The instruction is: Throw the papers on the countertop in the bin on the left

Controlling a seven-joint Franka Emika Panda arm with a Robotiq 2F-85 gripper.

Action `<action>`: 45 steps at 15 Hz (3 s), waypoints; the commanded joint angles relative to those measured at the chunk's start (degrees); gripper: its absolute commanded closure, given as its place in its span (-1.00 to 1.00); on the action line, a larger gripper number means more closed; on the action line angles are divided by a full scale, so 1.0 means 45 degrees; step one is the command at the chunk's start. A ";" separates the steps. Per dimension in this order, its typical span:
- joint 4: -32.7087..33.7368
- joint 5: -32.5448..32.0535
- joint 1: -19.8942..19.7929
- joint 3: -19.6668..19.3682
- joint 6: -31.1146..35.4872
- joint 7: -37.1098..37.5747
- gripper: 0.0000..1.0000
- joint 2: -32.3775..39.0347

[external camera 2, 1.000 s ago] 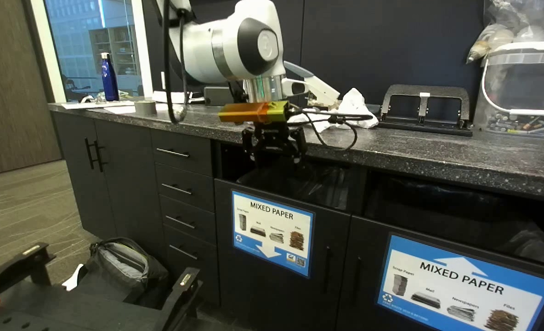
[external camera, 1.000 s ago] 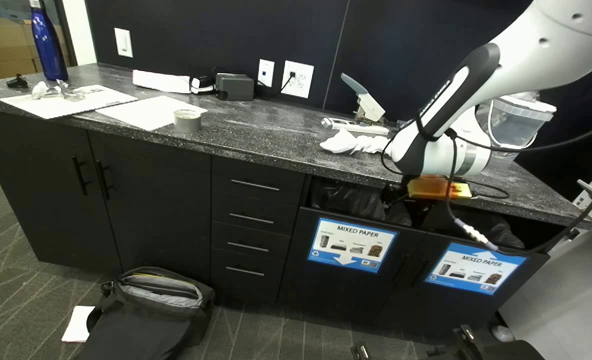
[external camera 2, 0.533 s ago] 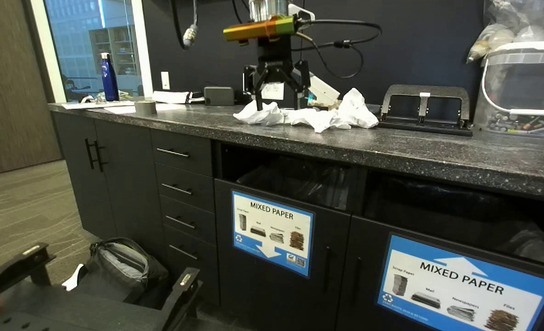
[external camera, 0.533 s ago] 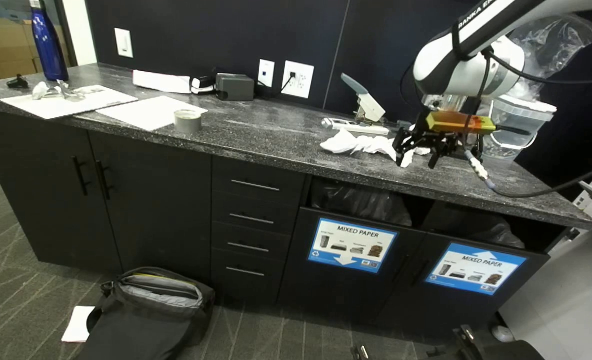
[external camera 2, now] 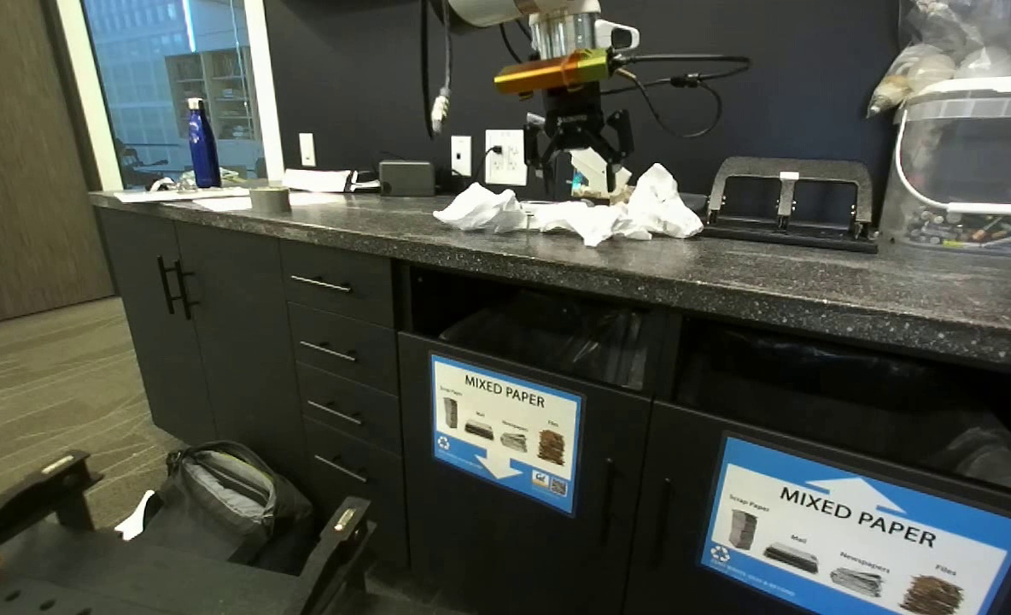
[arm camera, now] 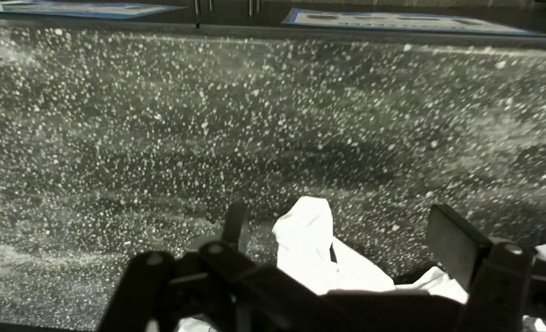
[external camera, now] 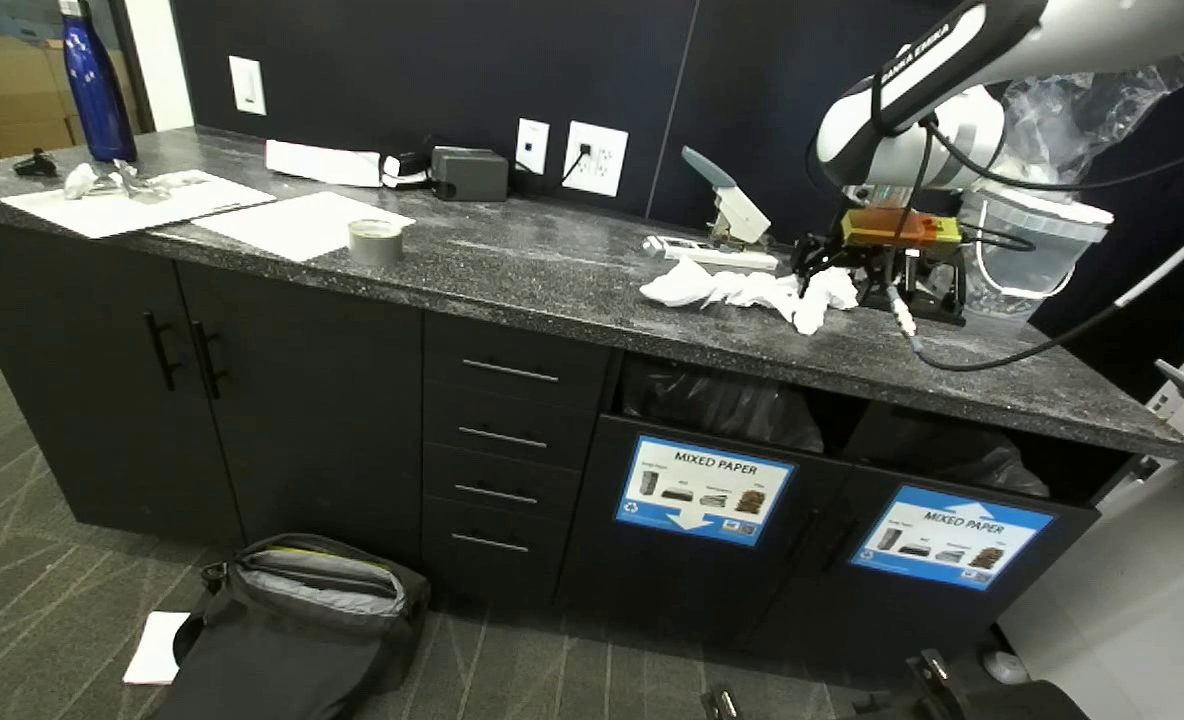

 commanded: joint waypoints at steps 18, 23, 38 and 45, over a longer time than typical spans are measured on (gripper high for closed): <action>0.9400 0.0362 -0.1721 0.0736 -0.2498 -0.0269 0.73 0.6681; 0.7279 0.0199 -0.1521 0.0722 -0.3134 -0.0884 0.76 0.5395; -0.0495 -0.0055 -0.0289 0.0781 -0.0982 -0.0006 0.75 0.1006; -0.4339 -0.0026 0.0200 0.1014 -0.2333 0.0051 0.80 -0.1711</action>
